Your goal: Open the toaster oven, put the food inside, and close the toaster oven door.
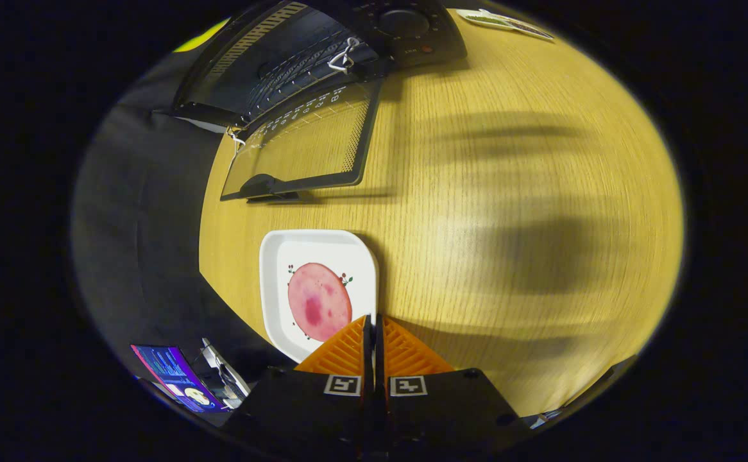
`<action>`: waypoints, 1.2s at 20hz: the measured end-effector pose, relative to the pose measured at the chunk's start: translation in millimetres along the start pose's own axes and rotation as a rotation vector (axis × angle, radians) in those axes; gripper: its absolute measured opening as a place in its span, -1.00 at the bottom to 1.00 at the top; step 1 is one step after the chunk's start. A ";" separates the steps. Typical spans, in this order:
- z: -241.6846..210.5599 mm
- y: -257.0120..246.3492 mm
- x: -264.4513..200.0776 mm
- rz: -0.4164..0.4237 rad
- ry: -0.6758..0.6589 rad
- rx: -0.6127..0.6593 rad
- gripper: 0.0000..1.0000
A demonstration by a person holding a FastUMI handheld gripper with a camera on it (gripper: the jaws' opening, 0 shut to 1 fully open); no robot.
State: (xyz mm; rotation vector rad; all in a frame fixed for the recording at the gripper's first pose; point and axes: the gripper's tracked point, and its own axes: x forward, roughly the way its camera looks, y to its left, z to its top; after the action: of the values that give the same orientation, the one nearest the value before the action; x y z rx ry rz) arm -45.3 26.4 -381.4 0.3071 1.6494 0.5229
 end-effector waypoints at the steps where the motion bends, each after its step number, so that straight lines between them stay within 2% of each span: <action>1: -0.7 1.1 -4.9 0.000 -0.014 -0.008 -0.95; 4: -2.0 4.1 -3.6 -0.006 -0.042 -0.023 -0.97; 8: -4.9 22.4 -9.6 0.034 -0.074 -0.011 -0.97; 15: -9.7 70.1 -21.7 0.118 -0.167 0.087 -0.97; 24: -14.1 128.0 -19.2 0.162 -0.351 0.265 -0.97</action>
State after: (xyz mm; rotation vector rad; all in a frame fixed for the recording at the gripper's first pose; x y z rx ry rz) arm -68.8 124.7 -299.4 0.6929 1.3562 0.3455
